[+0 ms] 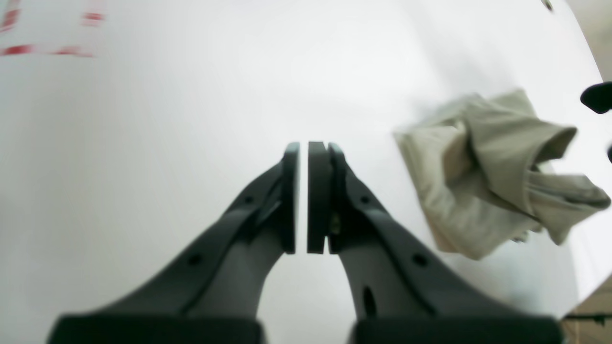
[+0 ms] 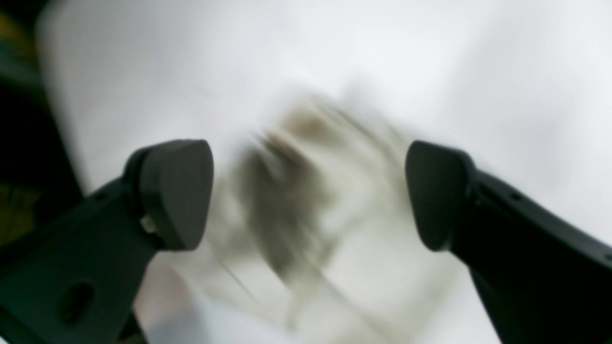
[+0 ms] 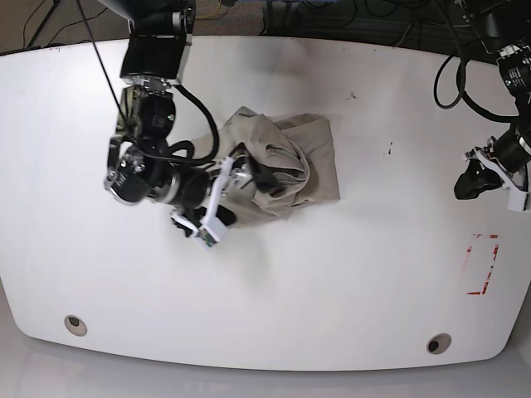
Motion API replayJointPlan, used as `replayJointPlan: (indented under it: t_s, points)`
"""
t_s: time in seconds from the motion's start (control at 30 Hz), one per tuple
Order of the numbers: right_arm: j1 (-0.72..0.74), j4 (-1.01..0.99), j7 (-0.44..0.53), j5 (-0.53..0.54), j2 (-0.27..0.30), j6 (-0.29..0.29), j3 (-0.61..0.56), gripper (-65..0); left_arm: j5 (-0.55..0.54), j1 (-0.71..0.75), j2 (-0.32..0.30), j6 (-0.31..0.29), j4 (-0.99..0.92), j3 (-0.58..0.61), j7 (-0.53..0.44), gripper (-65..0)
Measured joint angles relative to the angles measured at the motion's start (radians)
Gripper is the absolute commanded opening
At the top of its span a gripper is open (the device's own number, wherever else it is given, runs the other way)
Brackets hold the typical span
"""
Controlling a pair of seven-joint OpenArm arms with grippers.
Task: Layout the t-shirt on the table in an organized manner, then fold the t-shirt properly
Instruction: 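Tuck the loose fabric under the bundle with the right gripper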
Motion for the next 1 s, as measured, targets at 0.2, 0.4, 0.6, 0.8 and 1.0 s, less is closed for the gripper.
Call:
replayJointPlan:
  t_s: [0.2,0.4,0.6,0.8,1.0]
  points:
    - [-0.055,-0.048,-0.008,0.006,-0.004,-0.002,0.005,-3.8,-0.001,0.001,-0.005,0.000,-0.001,0.024,0.000,-63.8]
    - [-0.084,-0.058,-0.006,0.014,-0.066,-0.002,-0.015,-3.8,0.000,0.001,-0.002,0.000,-0.001,0.050,0.000,-63.8]
    - [-0.079,-0.065,-0.007,0.006,-0.137,-0.002,-0.118,-3.8,-0.001,0.000,-0.002,0.000,0.000,0.054,0.000,-63.8]
    - [-0.040,-0.121,0.031,-0.021,-0.194,0.005,-0.214,-3.8,-0.001,0.003,-0.003,0.000,0.000,0.051,0.000,-63.8]
    - [0.015,-0.209,0.130,-0.018,-0.175,0.002,-0.279,-3.8,0.000,0.009,-0.005,0.000,0.000,0.050,0.000,-63.8]
